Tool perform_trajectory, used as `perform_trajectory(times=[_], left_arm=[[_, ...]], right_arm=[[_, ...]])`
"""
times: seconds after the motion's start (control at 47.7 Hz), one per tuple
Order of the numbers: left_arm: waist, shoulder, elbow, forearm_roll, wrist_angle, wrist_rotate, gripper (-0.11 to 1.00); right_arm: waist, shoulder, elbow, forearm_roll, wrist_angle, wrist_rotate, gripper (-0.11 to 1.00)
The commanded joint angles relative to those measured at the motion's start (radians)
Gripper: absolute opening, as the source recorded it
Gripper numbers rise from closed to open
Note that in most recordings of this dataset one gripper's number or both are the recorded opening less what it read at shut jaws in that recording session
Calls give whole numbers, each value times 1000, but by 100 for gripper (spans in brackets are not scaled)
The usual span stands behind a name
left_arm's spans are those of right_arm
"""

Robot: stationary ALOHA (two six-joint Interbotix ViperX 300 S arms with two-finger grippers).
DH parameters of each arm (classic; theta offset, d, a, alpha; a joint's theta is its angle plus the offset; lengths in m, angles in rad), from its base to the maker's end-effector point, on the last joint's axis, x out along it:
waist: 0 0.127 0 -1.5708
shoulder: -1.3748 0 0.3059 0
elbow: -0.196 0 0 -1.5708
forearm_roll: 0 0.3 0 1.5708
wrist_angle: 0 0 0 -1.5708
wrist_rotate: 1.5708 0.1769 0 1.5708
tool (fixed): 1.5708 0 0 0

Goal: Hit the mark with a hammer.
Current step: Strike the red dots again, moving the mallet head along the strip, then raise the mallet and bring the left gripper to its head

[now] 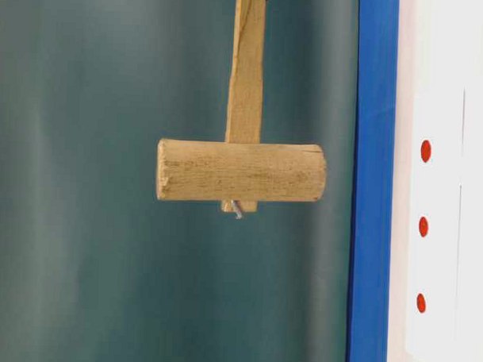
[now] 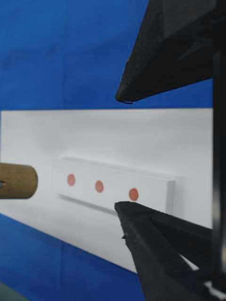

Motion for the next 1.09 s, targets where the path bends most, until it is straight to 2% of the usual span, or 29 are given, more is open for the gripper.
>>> perform_trajectory(times=[0.0, 0.126, 0.398, 0.754, 1.069], left_arm=[[3, 11, -11, 0, -8, -2, 84], [3, 11, -11, 0, -8, -2, 84], [3, 12, -9, 0, -6, -2, 84], [3, 14, -9, 0, -6, -2, 84], [3, 25, -6, 0, -41, -2, 84]], right_arm=[[2, 9, -43, -5, -5, -2, 2], [17, 55, -80, -5, -6, 0, 2], [64, 230, -227, -6, -11, 0, 2], [91, 423, -420, -6, -21, -2, 2], [92, 437, -437, -6, -21, -2, 2]])
